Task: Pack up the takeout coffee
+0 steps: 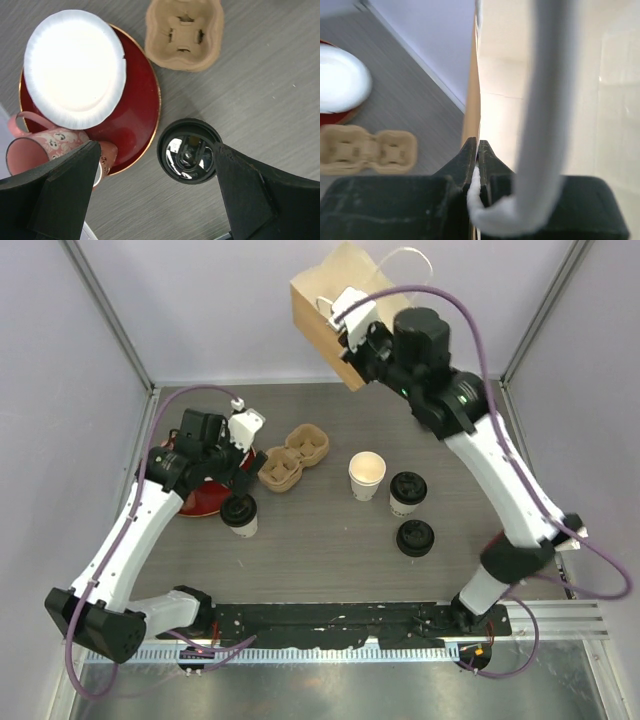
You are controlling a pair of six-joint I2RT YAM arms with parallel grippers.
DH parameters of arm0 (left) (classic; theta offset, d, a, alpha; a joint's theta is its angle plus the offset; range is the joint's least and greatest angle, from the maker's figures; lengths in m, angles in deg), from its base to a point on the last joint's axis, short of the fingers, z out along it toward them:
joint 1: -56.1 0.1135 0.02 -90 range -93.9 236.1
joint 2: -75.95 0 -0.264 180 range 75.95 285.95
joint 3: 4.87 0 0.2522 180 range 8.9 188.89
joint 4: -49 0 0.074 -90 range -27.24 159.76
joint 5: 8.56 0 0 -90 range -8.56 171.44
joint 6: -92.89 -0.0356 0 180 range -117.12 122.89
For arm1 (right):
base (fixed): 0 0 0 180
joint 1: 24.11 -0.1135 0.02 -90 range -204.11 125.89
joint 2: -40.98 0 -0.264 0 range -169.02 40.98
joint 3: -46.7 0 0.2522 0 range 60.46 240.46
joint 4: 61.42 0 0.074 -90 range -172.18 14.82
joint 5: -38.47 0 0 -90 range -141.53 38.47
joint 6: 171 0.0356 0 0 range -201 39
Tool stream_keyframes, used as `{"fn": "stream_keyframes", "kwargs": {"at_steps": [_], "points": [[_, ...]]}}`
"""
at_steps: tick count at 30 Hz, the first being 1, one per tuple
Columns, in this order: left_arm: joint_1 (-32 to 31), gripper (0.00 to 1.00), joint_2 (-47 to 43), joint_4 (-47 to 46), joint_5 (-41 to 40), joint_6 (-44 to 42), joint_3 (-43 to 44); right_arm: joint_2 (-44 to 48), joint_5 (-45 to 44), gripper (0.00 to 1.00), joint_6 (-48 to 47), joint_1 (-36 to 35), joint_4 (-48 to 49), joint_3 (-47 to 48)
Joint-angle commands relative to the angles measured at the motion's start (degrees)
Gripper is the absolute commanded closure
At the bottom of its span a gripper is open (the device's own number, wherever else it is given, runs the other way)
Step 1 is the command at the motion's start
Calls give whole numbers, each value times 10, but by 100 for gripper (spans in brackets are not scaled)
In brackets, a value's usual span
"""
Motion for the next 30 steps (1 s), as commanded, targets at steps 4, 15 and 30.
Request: {"fn": "stream_keyframes", "kwargs": {"at_steps": [4,15,30], "points": [[62,0,31,-82,-19,75,40,213,19,99,193,-81,-11,-122],[102,0,108,-108,15,105,102,339,145,99,301,-110,-144,-252],[102,2,157,-94,28,82,117,356,115,99,317,-121,-231,-361]]}}
